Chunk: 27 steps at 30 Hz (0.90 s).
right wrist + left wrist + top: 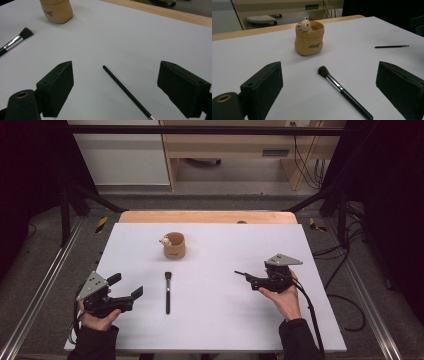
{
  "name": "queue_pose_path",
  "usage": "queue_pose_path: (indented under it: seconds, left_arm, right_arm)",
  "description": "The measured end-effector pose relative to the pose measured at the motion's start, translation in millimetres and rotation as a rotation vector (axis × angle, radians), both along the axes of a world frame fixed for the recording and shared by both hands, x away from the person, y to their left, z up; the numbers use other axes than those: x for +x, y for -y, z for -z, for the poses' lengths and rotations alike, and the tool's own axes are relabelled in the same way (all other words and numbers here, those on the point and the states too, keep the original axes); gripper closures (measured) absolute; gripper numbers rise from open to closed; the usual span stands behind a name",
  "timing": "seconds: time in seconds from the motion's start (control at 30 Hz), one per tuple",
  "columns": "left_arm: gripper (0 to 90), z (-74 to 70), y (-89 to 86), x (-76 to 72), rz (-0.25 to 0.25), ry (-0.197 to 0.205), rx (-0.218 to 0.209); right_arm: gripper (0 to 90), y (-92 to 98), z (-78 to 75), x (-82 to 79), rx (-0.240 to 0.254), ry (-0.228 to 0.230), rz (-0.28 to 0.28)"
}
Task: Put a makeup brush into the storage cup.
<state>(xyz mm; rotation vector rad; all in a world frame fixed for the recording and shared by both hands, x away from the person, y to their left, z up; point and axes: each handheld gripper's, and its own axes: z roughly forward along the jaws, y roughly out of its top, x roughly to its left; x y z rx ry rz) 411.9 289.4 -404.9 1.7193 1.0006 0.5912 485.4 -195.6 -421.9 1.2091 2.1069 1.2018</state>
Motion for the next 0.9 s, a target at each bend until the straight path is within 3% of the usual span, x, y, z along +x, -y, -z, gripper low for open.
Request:
queue_pose_path:
  seconds: [0.9]
  left_arm:
    - [6.5, 0.7, 1.9, 0.2, 0.007, -0.002, 0.006]
  right_arm:
    - [20.4, -13.1, 32.3, 29.7, -0.114, -0.108, 0.017]
